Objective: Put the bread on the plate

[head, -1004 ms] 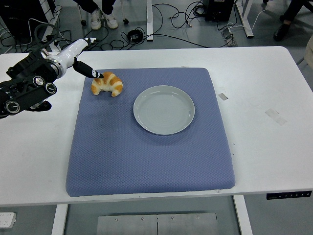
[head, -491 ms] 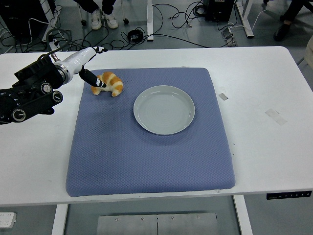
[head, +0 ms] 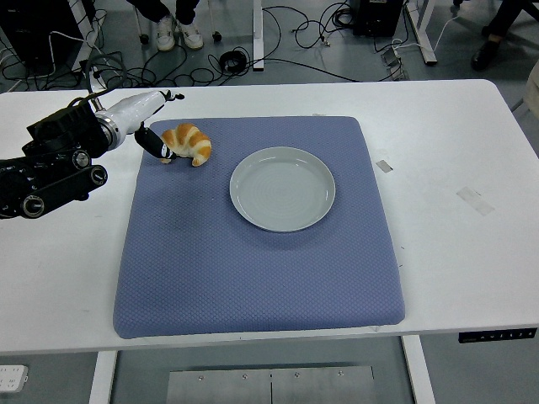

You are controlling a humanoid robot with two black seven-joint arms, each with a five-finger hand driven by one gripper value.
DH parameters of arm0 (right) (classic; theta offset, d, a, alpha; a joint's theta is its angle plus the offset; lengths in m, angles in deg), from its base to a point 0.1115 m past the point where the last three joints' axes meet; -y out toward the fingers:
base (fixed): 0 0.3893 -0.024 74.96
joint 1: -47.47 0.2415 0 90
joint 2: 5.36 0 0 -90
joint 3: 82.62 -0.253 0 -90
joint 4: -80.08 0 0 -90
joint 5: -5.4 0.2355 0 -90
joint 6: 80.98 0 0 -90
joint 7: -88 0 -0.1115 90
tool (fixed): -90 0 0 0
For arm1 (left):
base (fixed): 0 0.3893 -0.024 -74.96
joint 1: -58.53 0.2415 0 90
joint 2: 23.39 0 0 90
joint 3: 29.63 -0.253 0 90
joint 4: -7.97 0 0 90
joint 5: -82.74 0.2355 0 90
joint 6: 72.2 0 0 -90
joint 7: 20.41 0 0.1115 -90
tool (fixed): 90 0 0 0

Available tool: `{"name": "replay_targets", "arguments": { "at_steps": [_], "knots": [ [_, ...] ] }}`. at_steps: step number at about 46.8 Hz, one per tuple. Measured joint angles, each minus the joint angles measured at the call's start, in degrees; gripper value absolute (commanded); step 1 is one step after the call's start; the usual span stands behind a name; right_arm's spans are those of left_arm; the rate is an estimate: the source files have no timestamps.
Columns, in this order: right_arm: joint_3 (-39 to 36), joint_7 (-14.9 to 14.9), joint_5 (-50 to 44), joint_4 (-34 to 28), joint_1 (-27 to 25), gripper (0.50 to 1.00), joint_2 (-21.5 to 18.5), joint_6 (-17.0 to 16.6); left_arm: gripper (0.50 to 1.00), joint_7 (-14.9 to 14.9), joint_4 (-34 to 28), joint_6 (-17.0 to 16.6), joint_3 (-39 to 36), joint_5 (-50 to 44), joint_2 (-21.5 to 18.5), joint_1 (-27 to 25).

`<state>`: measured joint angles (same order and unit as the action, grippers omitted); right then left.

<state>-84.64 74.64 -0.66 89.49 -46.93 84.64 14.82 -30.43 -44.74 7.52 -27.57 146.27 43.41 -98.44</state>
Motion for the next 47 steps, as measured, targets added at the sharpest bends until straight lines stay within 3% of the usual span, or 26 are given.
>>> {"name": "replay_targets", "arguments": {
  "at_steps": [47],
  "knots": [
    [0.0,0.0,0.0,0.0,0.0,1.000,0.0,0.0,0.961,0.7,7.5,0.6,-3.4,1.3,6.4,-0.1]
  ]
}}
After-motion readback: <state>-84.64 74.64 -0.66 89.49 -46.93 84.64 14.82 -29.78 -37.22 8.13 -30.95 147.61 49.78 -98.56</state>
